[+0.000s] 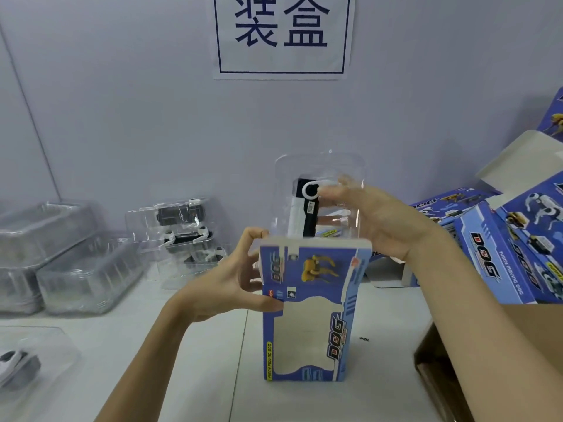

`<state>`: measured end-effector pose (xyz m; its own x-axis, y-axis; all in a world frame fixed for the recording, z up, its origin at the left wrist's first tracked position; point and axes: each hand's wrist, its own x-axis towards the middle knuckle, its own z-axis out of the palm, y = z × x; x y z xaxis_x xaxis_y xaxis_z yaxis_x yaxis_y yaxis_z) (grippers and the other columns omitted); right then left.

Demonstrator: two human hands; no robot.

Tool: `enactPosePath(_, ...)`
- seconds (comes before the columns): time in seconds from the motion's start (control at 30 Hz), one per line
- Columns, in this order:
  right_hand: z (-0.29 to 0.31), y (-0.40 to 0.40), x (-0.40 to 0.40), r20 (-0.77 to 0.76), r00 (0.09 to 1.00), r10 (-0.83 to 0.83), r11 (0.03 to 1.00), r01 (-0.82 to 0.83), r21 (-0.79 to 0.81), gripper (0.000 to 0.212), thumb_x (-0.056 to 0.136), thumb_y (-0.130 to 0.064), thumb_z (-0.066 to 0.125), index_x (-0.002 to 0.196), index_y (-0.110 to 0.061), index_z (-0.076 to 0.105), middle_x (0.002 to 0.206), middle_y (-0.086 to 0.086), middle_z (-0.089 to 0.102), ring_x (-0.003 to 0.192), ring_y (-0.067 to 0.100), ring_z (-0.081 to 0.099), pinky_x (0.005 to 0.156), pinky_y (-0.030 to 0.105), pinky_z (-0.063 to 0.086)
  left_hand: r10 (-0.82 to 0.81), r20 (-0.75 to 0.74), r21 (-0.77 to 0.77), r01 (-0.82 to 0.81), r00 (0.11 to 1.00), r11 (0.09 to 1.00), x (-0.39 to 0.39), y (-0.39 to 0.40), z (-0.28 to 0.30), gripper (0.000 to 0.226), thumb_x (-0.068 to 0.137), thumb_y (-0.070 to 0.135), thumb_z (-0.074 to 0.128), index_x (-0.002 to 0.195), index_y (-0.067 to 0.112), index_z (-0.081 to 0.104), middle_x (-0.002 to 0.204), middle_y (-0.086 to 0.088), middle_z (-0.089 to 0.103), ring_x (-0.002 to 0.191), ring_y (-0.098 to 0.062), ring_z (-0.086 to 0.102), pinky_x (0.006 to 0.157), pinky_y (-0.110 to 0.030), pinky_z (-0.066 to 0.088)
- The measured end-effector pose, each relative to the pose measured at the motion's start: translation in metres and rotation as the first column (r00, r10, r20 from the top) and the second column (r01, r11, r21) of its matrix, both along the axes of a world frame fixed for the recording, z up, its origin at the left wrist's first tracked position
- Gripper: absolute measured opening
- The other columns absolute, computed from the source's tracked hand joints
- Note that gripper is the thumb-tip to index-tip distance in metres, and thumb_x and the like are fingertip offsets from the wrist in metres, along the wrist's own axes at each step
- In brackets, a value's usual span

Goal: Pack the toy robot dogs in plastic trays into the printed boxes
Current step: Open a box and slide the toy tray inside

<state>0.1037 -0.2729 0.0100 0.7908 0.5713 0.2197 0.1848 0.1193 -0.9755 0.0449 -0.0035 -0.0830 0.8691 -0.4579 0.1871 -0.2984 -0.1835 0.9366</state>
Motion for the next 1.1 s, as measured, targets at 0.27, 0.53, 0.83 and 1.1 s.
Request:
enactPosePath(0.27,-0.027,0.0,-0.003,0.064,0.998,-0.015,0.983,0.026,-0.183,0.037,0.11,-0.03,0.049,0.103,-0.06,0.07,0.111,-0.003,0.079,0.098,0.019,0.077,0.078,0.038,0.065,0.021,-0.016,-0.106,-0.023,1.0,0.994,0.004,-0.005,-0.009,0.066,0.093,0.012,0.075,0.132,0.057,0.047,0.147,-0.005,0.058,0.136,-0.035,0.058,0.103,-0.06,0.055)
enactPosePath(0.53,-0.063,0.009,-0.017,-0.135,0.933,-0.334,0.885,0.36,0.295,0.081,0.075,-0.075,0.063,0.145,-0.037,0.051,0.137,-0.001,0.068,0.121,0.028,0.069,0.103,0.059,0.053,0.095,0.003,-0.169,-0.094,0.995,0.981,0.005,-0.012,-0.013,0.063,0.085,0.028,0.081,0.136,0.054,0.052,0.143,-0.002,0.063,0.132,-0.032,0.061,0.094,-0.048,0.062)
enactPosePath(0.83,-0.138,0.024,-0.065,0.216,0.806,-0.551,0.823,0.482,0.302,0.063,0.093,-0.06,0.06,0.15,-0.038,0.043,0.144,-0.014,0.06,0.135,0.015,0.057,0.105,0.047,0.053,0.137,-0.007,-0.187,-0.136,0.991,0.973,0.006,-0.014,-0.014,0.061,0.08,0.033,0.082,0.13,0.056,0.055,0.14,0.001,0.065,0.131,-0.029,0.062,0.094,-0.05,0.062)
enactPosePath(1.1,-0.145,0.015,-0.061,0.27,0.778,-0.567,0.822,0.514,0.247,0.049,0.093,-0.042,0.073,0.135,-0.044,0.047,0.135,-0.009,0.064,0.129,0.017,0.061,0.098,0.038,0.057,0.226,-0.013,-0.38,-0.214,0.974,0.9,-0.003,-0.048,-0.032,0.061,0.083,0.03,0.081,0.123,0.059,0.045,0.133,-0.002,0.07,0.12,-0.033,0.069,0.089,-0.043,0.062)
